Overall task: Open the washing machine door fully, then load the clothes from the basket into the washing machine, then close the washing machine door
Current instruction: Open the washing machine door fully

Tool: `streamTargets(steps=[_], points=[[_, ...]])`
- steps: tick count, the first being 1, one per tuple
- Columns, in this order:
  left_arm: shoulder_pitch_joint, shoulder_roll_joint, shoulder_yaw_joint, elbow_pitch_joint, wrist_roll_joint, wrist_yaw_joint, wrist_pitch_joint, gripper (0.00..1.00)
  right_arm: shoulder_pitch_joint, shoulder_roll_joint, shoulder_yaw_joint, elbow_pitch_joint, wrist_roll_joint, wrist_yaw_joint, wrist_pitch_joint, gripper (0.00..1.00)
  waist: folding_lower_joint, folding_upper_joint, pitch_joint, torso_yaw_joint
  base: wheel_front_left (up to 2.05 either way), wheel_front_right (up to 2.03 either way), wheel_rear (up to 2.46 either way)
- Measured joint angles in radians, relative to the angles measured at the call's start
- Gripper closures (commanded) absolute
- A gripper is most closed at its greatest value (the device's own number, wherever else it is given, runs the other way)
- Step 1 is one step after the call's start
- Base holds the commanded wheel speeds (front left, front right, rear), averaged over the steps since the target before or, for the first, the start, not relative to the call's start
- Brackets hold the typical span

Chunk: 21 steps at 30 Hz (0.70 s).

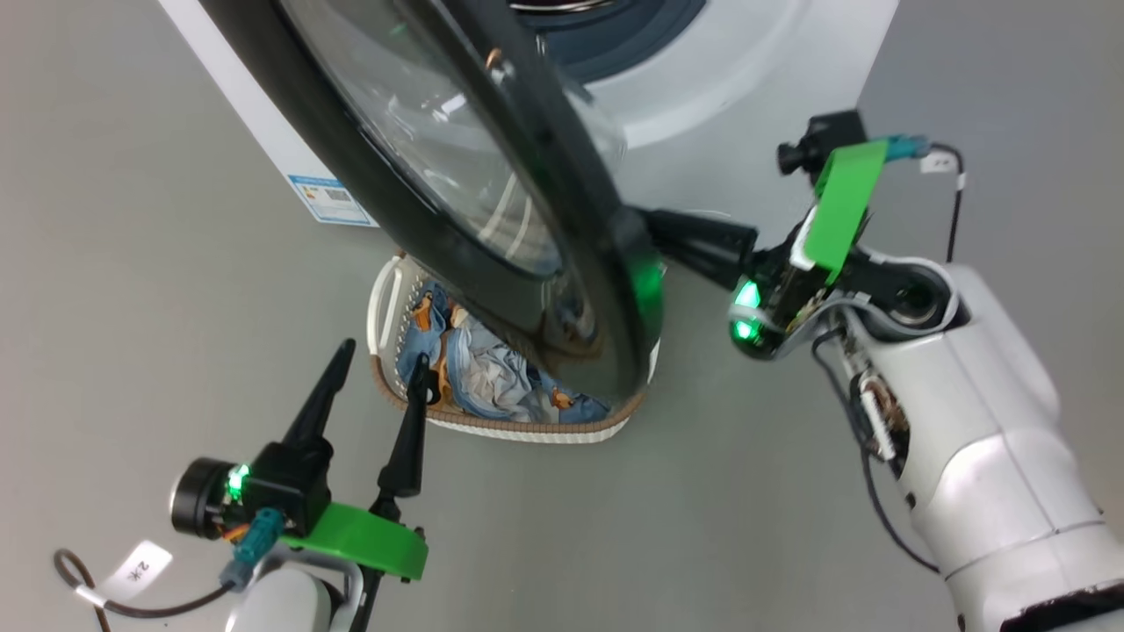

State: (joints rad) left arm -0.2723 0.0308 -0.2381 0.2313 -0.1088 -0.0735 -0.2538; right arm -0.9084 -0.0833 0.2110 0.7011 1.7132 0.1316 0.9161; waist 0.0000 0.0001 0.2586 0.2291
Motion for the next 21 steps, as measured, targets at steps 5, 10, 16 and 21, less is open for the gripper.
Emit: streamTargets(steps=[5, 10, 16, 21], points=[[0.017, 0.000, -0.005, 0.009, 0.000, 0.000, 0.000, 0.00, 0.044, 0.000, 0.094, -0.030, 0.063, 0.000, -0.036, 1.00, 0.0000, 0.0000, -0.022, 0.006, 0.00, 0.00, 0.00], [0.026, 0.000, -0.010, 0.013, 0.000, 0.000, 0.000, 0.00, 0.074, 0.001, 0.182, -0.056, 0.111, 0.000, -0.086, 1.00, 0.0001, 0.0000, -0.042, 0.011, 0.00, 0.00, 0.00], [0.045, 0.001, -0.018, 0.017, 0.000, 0.000, 0.000, 0.00, 0.091, 0.001, 0.259, -0.066, 0.157, 0.000, -0.126, 1.00, 0.0000, 0.0000, -0.062, 0.018, 0.00, 0.00, 0.00], [0.047, 0.001, -0.020, 0.018, 0.000, 0.002, 0.000, 0.00, 0.091, -0.004, 0.299, -0.071, 0.189, 0.000, -0.153, 1.00, 0.0000, 0.0000, -0.071, 0.019, 0.00, 0.00, 0.00]])
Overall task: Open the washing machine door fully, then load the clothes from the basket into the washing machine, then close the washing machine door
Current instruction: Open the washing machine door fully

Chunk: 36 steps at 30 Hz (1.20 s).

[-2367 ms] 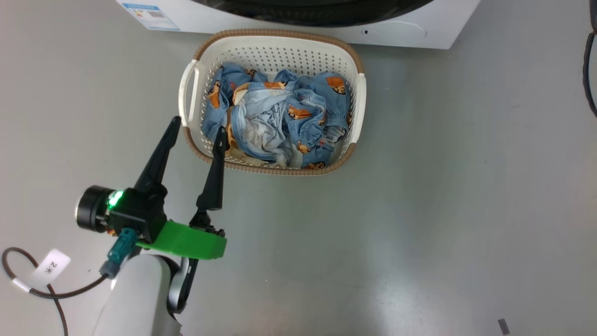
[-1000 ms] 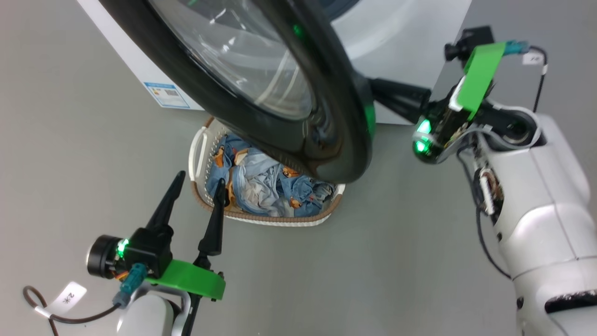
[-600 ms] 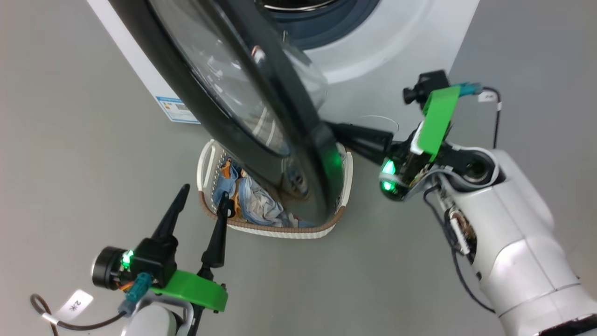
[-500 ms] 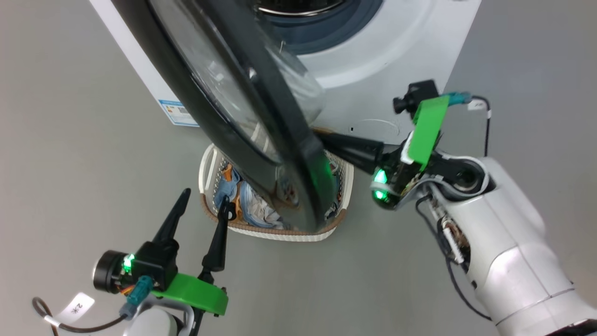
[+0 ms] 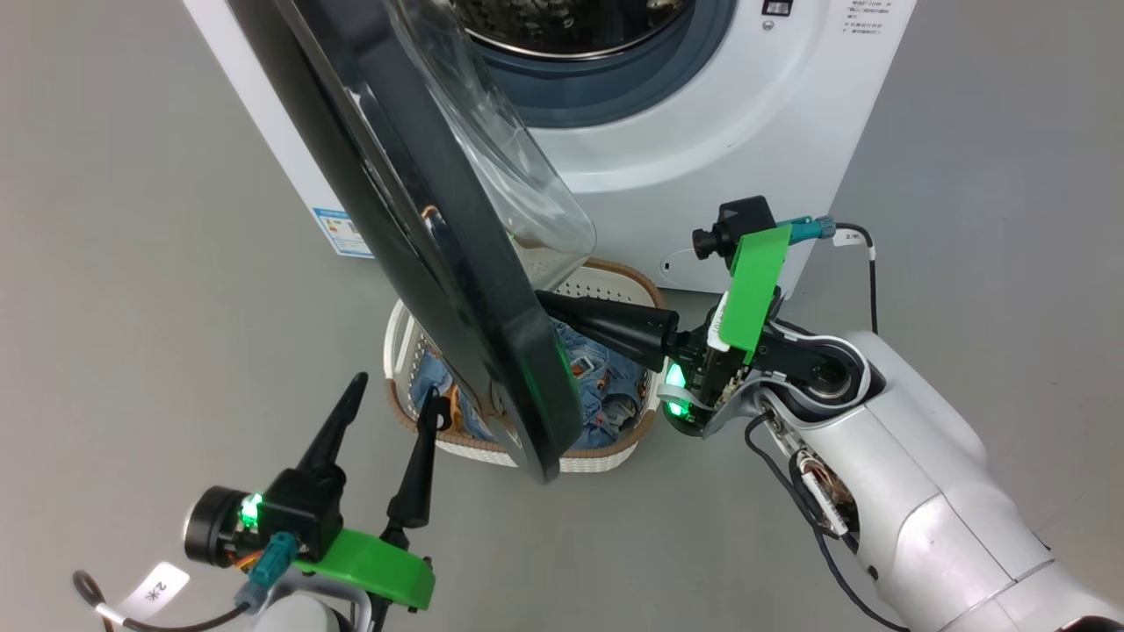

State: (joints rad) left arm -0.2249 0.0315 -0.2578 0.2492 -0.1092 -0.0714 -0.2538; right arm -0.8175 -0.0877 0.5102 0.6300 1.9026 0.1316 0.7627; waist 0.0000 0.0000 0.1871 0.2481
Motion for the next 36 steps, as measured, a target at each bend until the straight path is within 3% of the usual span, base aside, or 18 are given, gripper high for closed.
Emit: streamTargets(steps=[11, 19, 23, 25, 26, 27, 36], points=[[0.000, 0.000, 0.003, 0.000, -0.001, 0.002, 0.000, 0.00, 0.010, -0.047, 0.036, -0.067, 0.087, 0.000, -0.127, 1.00, 0.0001, 0.0000, -0.004, -0.013, 0.00, 0.00, 0.00], [0.001, 0.000, 0.016, 0.000, -0.001, 0.006, 0.000, 0.00, 0.119, -0.136, 0.012, -0.250, 0.113, 0.000, -0.269, 1.00, 0.0001, 0.0000, -0.016, -0.026, 0.00, 0.00, 0.00], [0.002, 0.000, 0.025, 0.000, -0.001, 0.006, 0.000, 0.00, 0.216, -0.180, -0.001, -0.358, 0.069, -0.002, -0.366, 0.98, 0.0000, 0.0000, -0.020, -0.037, 0.00, 0.00, 0.00], [0.006, 0.001, 0.029, 0.000, -0.001, 0.006, 0.000, 0.00, 0.267, -0.192, -0.012, -0.411, 0.044, -0.002, -0.420, 0.44, 0.0000, 0.0000, -0.023, -0.044, 0.00, 0.00, 0.00], [0.010, 0.000, 0.030, 0.000, -0.001, 0.006, 0.000, 0.00, 0.293, -0.195, -0.017, -0.435, 0.033, -0.002, -0.442, 0.07, 0.0001, 0.0000, -0.024, -0.048, 0.00, 0.00, 0.00], [0.014, 0.000, 0.031, 0.000, -0.001, 0.006, 0.000, 0.00, 0.319, -0.195, -0.023, -0.458, 0.021, -0.002, -0.467, 0.00, 0.0000, 0.0000, -0.026, -0.051, 0.00, 0.00, 0.00], [0.033, 0.001, 0.045, 0.003, 0.001, 0.006, 0.000, 0.00, 0.524, -0.197, -0.070, -0.556, -0.123, -0.002, -0.692, 0.00, 0.0001, 0.0000, -0.053, -0.085, 0.00, 0.00, 0.00]])
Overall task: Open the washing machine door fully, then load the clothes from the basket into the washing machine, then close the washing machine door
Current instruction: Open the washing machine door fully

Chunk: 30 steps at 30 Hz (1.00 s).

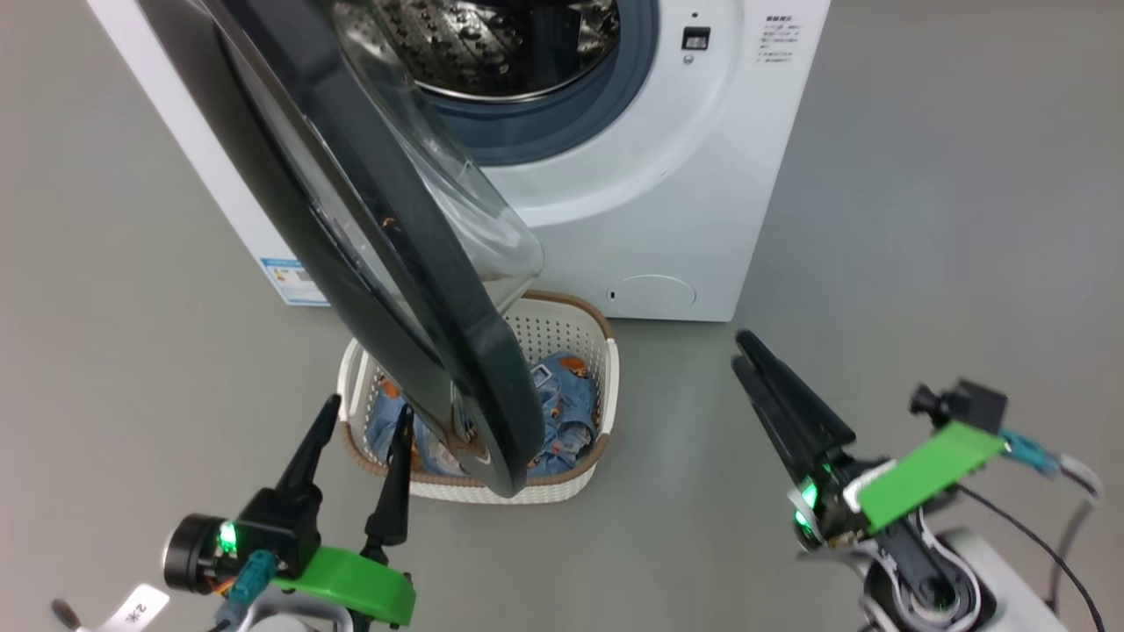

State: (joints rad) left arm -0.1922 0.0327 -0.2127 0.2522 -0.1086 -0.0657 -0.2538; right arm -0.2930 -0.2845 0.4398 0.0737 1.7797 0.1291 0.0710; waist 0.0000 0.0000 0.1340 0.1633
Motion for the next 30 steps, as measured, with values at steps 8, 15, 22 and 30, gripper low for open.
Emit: streamTargets(steps=[8, 15, 22, 30], points=[[0.025, 0.002, 0.007, 0.009, 0.000, 0.000, 0.000, 0.00, 0.115, -0.025, -0.036, 0.019, -0.306, 0.000, -0.279, 0.00, 0.0000, 0.0000, -0.035, -0.019, 0.00, 0.00, 0.00], [0.030, 0.004, 0.012, 0.011, 0.001, 0.000, 0.000, 0.00, 0.182, -0.027, -0.236, 0.098, -0.707, 0.000, -0.321, 0.00, 0.0000, 0.0000, -0.055, -0.034, 0.00, 0.00, 0.00], [0.050, 0.005, 0.011, 0.015, 0.002, 0.000, 0.000, 0.00, 0.262, 0.111, -0.504, 0.046, -1.174, 0.000, -0.321, 0.00, 0.0000, 0.0000, -0.072, -0.041, 0.00, 0.00, 0.00], [0.067, 0.005, 0.006, 0.018, 0.002, 0.000, 0.000, 0.00, 0.337, 0.201, -0.622, -0.036, -1.533, 0.000, -0.295, 0.00, 0.0000, 0.0000, -0.088, -0.037, 0.00, 0.00, 0.00]])
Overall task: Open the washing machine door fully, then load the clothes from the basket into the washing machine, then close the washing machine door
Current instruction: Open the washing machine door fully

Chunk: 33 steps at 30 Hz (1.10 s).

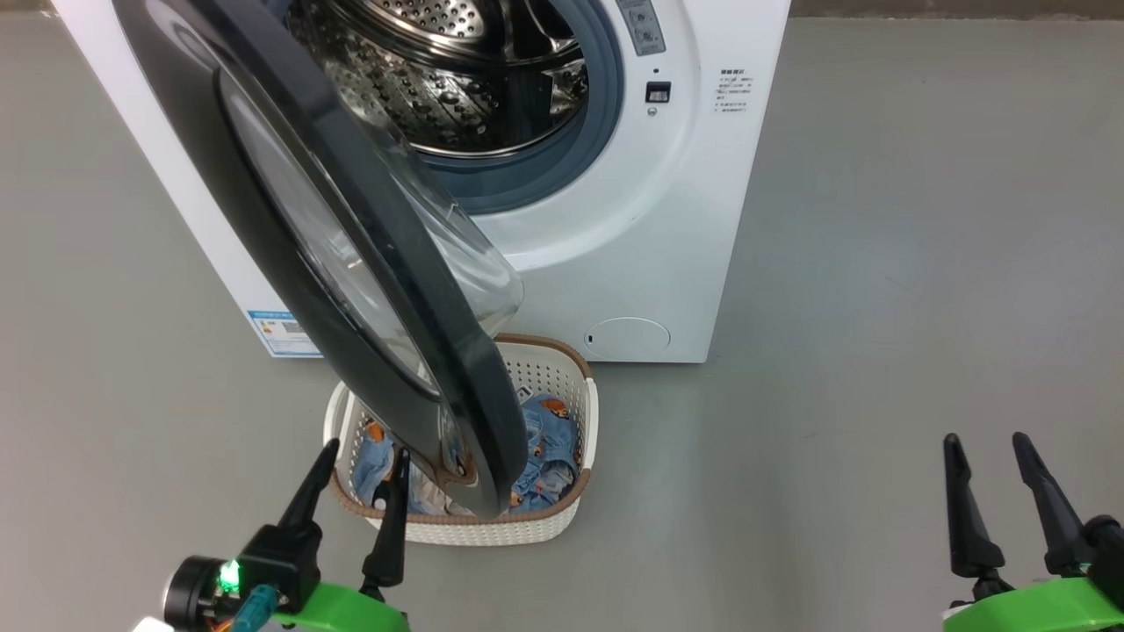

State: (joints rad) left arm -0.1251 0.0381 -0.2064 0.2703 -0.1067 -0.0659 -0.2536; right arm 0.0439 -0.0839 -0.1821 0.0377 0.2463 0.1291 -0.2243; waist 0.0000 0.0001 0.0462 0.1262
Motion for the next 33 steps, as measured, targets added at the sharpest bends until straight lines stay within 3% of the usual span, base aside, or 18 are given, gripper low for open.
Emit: streamTargets(steps=[8, 14, 33], points=[[0.002, 0.000, -0.010, 0.004, -0.002, 0.000, 0.000, 0.00, 0.007, 0.031, 0.027, -0.037, -0.116, 0.000, 0.056, 0.00, 0.0000, -0.0001, -0.010, 0.006, 0.00, 0.00, 0.00], [0.003, 0.000, -0.014, 0.007, -0.002, 0.000, 0.000, 0.00, 0.009, 0.039, 0.071, -0.040, -0.124, 0.000, 0.064, 0.00, 0.0000, 0.0000, -0.015, 0.013, 0.00, 0.00, 0.00], [0.018, 0.000, -0.007, 0.013, -0.013, 0.010, 0.000, 0.00, 0.021, 0.040, 0.060, -0.038, -0.105, 0.000, 0.064, 0.00, 0.0000, 0.0000, -0.027, 0.012, 0.00, 0.00, 0.00]])
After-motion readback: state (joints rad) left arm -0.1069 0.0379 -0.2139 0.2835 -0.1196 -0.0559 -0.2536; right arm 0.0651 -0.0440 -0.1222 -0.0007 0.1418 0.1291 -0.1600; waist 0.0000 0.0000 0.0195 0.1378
